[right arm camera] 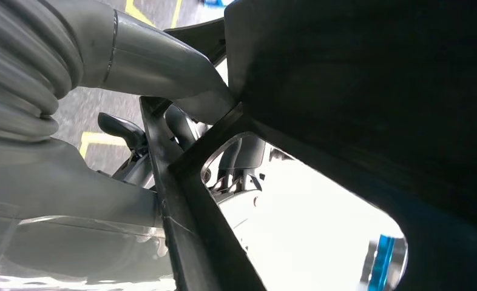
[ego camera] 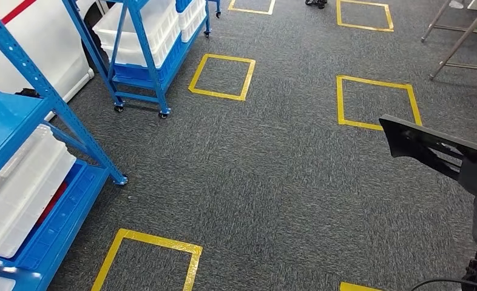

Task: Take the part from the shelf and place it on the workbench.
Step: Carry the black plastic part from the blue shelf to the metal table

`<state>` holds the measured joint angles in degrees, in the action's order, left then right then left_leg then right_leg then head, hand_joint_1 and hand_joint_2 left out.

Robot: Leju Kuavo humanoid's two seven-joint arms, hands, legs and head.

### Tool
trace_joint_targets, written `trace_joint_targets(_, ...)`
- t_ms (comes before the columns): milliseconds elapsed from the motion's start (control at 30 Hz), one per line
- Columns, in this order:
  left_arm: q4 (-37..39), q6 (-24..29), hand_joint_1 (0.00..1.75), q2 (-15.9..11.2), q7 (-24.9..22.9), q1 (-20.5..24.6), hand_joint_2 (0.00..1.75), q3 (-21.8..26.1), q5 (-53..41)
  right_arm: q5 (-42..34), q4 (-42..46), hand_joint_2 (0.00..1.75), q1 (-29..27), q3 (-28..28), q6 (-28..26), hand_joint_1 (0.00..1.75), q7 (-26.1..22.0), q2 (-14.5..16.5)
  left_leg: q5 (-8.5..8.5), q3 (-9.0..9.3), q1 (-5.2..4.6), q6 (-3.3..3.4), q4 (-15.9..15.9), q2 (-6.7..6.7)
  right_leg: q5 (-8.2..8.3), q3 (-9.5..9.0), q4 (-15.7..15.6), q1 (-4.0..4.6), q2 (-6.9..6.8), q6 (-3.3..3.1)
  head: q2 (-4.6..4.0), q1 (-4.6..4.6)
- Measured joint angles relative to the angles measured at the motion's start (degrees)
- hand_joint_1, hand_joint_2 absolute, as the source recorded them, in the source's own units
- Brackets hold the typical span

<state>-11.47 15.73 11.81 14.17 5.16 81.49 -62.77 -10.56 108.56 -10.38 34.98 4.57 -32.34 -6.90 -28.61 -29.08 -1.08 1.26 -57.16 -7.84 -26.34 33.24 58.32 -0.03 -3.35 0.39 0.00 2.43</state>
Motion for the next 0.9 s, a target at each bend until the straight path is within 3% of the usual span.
trace_joint_targets(33,0.00,-0.03,0.00,0.00,0.16,0.07,0.00,0.02,0.04,0.24,-0.01,1.75,-0.09,-0.21,-0.33,1.75,-0.19,-0.01,-0.27,0.11,0.07,-0.32,-0.15,-0.01,0.13,-0.04,-0.20,-0.14,0.65,-0.28,0.00,0.00)
trace_joint_targets(67,0.00,-0.07,0.00,0.01,0.29,0.11,0.00,0.03,0.07,0.42,-0.01,1.75,-0.11,-0.45,-0.59,1.75,-0.38,-0.02,-0.95,-0.08,0.15,-0.64,-0.92,1.05,0.30,-0.09,-0.43,-0.34,1.32,-0.61,0.00,0.01)
trace_joint_targets(100,0.00,-0.13,0.00,0.00,0.38,0.11,0.00,0.06,0.10,0.52,-0.01,1.75,-0.03,-0.76,-0.77,1.75,-0.49,-0.02,-2.23,-0.84,0.28,-0.95,-2.83,2.75,0.50,-0.12,-0.65,-0.55,1.97,-0.94,0.00,0.01)
trace_joint_targets(167,0.00,-0.32,0.00,-0.02,0.60,-0.02,0.00,0.13,0.17,0.94,-0.04,1.75,0.19,-1.69,-1.28,1.75,-0.79,0.00,-5.97,-4.12,0.60,-1.35,-9.96,6.41,0.76,0.04,-0.78,-0.70,3.37,-1.40,0.00,0.02)
trace_joint_targets(233,0.00,-0.54,0.00,-0.09,0.84,-0.15,0.00,0.21,0.38,1.66,-0.22,1.75,0.28,-3.16,-2.43,1.75,-1.13,0.04,-8.02,-7.24,0.78,-1.53,-16.29,7.37,0.90,0.25,-0.72,-0.67,5.03,-1.51,0.00,0.02)
trace_joint_targets(267,0.00,-0.57,0.00,-0.14,0.92,-0.17,0.00,0.25,0.61,1.97,-0.38,1.75,0.34,-4.12,-3.31,1.75,-1.27,0.02,-7.35,-7.53,0.83,-1.56,-16.65,7.44,0.94,0.29,-0.67,-0.67,5.91,-1.50,0.00,0.02)
trace_joint_targets(333,0.00,-0.23,0.00,-0.28,0.97,-0.10,0.00,0.38,1.17,2.27,-0.97,1.75,0.96,-6.41,-5.18,1.75,-1.37,-0.22,-3.25,-5.13,1.02,-1.47,-10.99,8.35,1.02,0.33,-0.46,-0.72,7.71,-1.37,0.00,0.02)
trace_joint_targets(400,0.00,0.64,0.00,-0.40,0.85,0.02,0.00,0.77,1.92,2.49,-1.87,1.75,2.64,-9.01,-6.78,1.75,-1.35,-0.76,-0.12,-2.06,1.40,-1.30,-3.65,11.35,1.17,0.72,-0.08,-0.76,9.41,-0.96,0.00,0.02)
trace_joint_targets(467,0.00,1.82,0.00,-0.45,0.44,0.16,0.00,1.34,2.74,2.78,-2.99,1.75,4.51,-11.81,-7.78,1.75,-1.30,-1.32,0.41,-1.22,1.48,-1.11,-0.99,13.06,1.54,1.42,0.16,-0.94,11.02,-0.15,0.00,0.02)
trace_joint_targets(533,0.00,3.43,0.00,-0.42,-0.32,0.34,0.00,1.92,3.58,3.33,-4.67,1.75,6.46,-14.82,-8.49,1.75,-1.21,-1.69,0.88,-1.20,1.31,-0.47,-0.50,11.75,1.99,2.00,0.11,-1.24,12.05,0.73,0.00,0.02)
trace_joint_targets(600,0.00,5.83,0.00,-0.33,-1.43,0.63,0.00,2.65,4.33,4.12,-7.39,1.75,10.02,-18.42,-9.42,1.75,-1.05,-1.86,1.59,-1.16,1.27,0.41,0.25,9.86,0.85,3.23,1.86,-1.13,9.10,1.13,0.00,0.02)
trace_joint_targets(667,0.00,8.73,0.00,-0.12,-2.74,0.86,0.00,3.37,4.87,4.67,-10.93,1.75,14.74,-22.92,-10.59,1.75,-0.94,-1.89,2.00,-1.36,1.08,0.84,0.57,7.84,-2.55,6.06,7.75,-0.97,4.86,1.27,0.00,0.01)
trace_joint_targets(733,0.00,11.32,0.00,0.22,-4.02,0.93,0.00,3.92,5.03,4.79,-14.56,1.75,18.74,-27.50,-11.48,1.75,-0.96,-1.83,2.05,-1.58,0.85,0.91,0.53,5.94,-5.21,8.86,14.32,-1.15,3.67,1.53,0.00,0.02)
trace_joint_targets(767,0.00,12.45,0.00,0.43,-4.66,0.96,0.00,4.11,4.90,4.74,-16.36,1.75,20.40,-29.61,-11.82,1.75,-0.99,-1.78,2.04,-1.63,0.80,0.90,0.51,5.10,-5.18,9.17,15.50,-1.24,3.47,1.62,0.00,0.01)
trace_joint_targets(800,0.00,13.41,0.00,0.68,-5.26,1.00,0.00,4.25,4.64,4.67,-18.04,1.75,22.01,-31.55,-12.17,1.75,-1.06,-1.73,2.02,-1.65,0.78,0.87,0.48,4.32,-4.05,8.28,14.31,-1.30,3.24,1.66,0.00,0.02)
trace_joint_targets(833,0.00,14.27,0.00,0.93,-5.89,1.05,0.00,4.31,4.22,4.58,-19.54,1.75,23.59,-33.33,-12.58,1.75,-1.17,-1.67,1.98,-1.63,0.78,0.80,0.44,3.64,-2.26,6.41,11.19,-1.31,2.70,1.60,0.00,0.02)
trace_joint_targets(900,0.00,15.75,0.00,1.45,-7.17,1.11,0.00,4.32,3.11,4.44,-21.84,1.75,26.67,-36.57,-13.55,1.75,-1.51,-1.44,1.77,-1.60,0.60,0.44,0.20,2.46,0.37,2.27,3.47,-0.81,0.07,1.13,0.00,0.01)
